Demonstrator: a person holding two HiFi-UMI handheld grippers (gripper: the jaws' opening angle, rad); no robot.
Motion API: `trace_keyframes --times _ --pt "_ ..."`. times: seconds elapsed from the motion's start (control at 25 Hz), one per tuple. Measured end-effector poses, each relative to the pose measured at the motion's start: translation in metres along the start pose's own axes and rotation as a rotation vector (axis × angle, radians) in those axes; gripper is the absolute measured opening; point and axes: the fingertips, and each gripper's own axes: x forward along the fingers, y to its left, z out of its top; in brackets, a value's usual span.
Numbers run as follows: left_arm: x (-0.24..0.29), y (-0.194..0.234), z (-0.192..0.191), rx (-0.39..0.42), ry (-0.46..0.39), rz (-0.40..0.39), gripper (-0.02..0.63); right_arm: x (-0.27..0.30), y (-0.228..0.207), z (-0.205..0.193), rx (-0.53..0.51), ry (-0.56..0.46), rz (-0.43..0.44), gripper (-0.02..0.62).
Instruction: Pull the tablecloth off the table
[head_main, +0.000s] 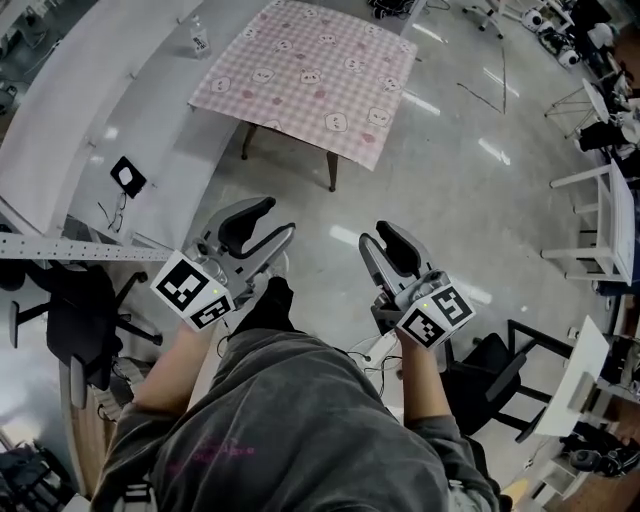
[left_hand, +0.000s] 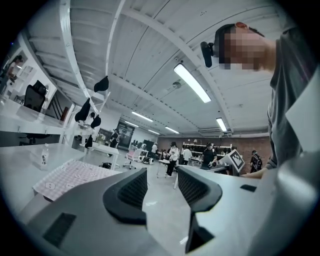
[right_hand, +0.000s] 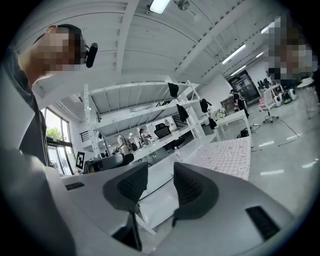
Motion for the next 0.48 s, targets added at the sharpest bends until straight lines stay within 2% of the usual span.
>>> trace_keyframes --times 0.48 --pt "0.046 0.109 0.019 -0.04 0.04 -0.044 0.19 0.097 -0.054 0.025 0.031 0.035 -0.064 0.141"
